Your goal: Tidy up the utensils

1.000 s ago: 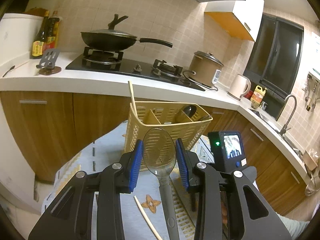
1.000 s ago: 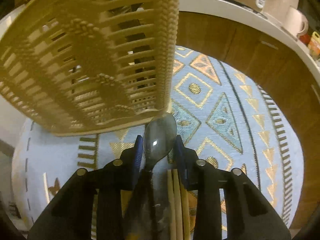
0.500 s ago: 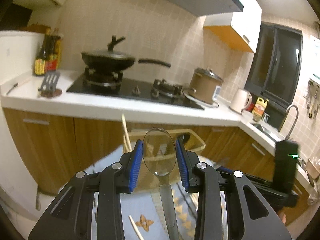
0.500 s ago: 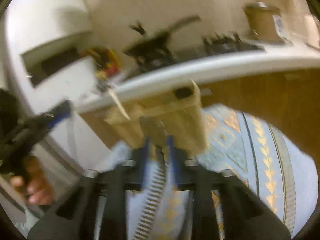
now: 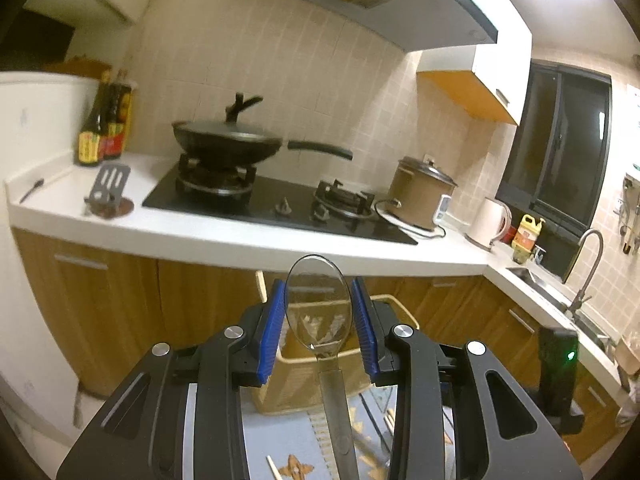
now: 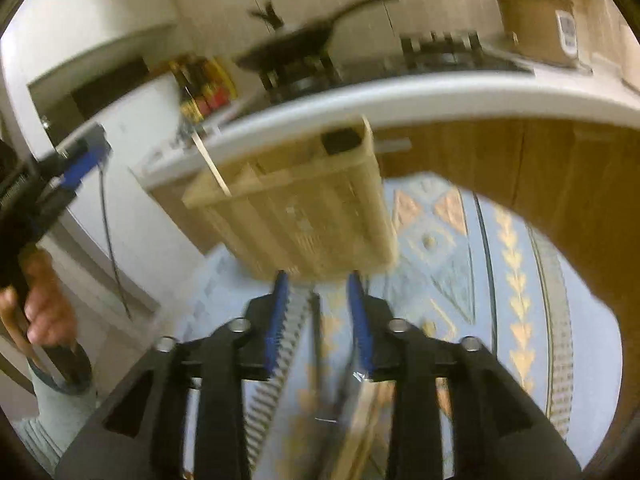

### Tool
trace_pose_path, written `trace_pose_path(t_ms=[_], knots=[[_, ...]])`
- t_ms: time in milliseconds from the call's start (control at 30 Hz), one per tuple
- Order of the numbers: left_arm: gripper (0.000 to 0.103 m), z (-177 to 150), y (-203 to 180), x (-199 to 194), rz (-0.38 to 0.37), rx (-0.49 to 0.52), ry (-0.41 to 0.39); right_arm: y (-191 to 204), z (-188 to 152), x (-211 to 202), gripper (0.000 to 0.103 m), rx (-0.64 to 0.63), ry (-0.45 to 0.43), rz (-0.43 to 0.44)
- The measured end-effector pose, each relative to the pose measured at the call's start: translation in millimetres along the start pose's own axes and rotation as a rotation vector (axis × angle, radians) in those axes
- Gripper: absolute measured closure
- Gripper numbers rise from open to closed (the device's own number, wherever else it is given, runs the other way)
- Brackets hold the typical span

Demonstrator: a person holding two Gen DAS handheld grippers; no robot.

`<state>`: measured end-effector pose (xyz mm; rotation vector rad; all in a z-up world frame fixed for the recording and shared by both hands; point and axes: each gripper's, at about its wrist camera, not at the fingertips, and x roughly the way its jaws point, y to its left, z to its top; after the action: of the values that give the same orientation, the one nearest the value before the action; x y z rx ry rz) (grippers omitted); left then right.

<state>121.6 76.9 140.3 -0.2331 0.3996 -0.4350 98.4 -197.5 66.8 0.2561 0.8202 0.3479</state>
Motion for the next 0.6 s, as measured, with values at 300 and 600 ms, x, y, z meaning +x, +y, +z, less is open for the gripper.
trace_pose_path(t_ms=[300, 600], knots=[[0.071, -8, 0, -2, -0.011, 0.022, 0.02, 18, -28, 48, 0.045, -0.104, 0.301, 0.003], [0.071, -17, -2, -6, -0.027, 0.046, 0.044, 51, -58, 96, 0.068, -0.184, 0.484, -0.124]])
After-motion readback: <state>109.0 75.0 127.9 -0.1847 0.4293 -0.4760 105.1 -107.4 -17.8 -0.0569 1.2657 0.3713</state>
